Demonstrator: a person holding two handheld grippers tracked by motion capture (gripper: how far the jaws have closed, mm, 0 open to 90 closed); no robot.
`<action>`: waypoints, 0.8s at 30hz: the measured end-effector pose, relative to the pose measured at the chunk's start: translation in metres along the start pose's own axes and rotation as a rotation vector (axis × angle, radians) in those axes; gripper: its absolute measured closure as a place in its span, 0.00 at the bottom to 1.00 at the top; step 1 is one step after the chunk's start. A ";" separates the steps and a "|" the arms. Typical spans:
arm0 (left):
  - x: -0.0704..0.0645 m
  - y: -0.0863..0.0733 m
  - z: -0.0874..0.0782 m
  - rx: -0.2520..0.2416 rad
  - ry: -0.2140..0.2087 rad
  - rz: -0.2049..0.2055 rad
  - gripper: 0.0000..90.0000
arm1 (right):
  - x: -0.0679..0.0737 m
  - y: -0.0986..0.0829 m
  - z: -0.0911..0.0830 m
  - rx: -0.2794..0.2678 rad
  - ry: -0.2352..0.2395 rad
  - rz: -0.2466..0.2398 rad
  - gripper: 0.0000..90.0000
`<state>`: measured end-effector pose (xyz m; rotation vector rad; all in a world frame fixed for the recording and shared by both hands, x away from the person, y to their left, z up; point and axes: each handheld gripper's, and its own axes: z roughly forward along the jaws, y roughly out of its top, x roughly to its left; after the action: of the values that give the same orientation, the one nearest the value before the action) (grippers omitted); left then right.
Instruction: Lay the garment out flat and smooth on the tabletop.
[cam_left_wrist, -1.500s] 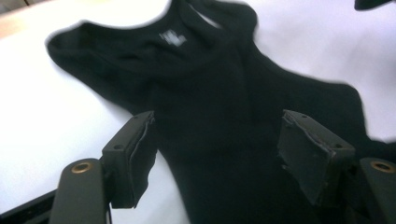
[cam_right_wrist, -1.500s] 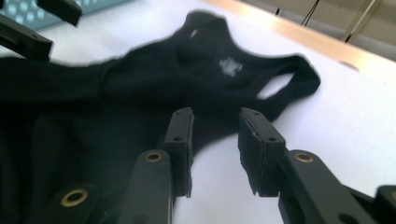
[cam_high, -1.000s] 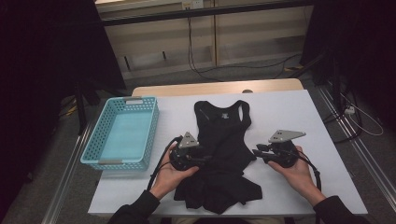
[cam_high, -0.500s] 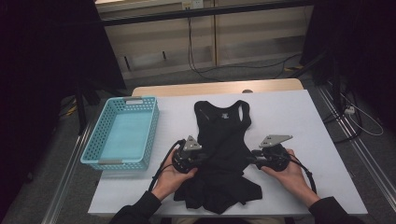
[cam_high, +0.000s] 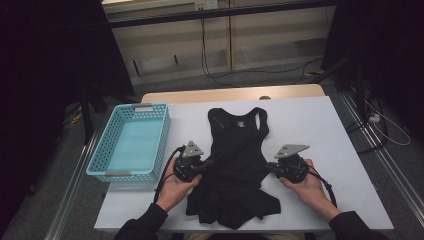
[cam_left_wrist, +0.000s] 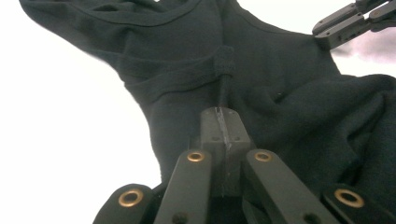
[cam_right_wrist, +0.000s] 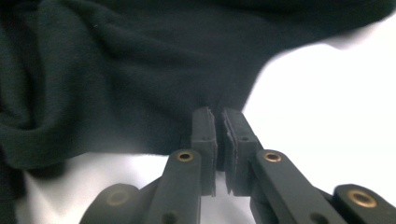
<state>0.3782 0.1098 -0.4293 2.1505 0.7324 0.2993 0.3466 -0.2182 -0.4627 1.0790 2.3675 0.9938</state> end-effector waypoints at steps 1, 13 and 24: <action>0.000 0.000 -0.001 0.000 -0.001 0.001 1.00 | -0.003 -0.001 -0.001 0.001 -0.020 0.006 0.95; 0.011 0.002 -0.007 -0.031 0.072 -0.045 1.00 | -0.044 -0.012 -0.018 0.004 -0.141 0.078 0.95; 0.027 0.005 0.001 -0.013 0.144 -0.073 1.00 | -0.080 -0.020 -0.029 0.014 -0.231 0.117 0.96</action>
<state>0.4020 0.1225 -0.4274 2.1005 0.8861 0.4216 0.3719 -0.3014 -0.4548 1.2760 2.1505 0.8413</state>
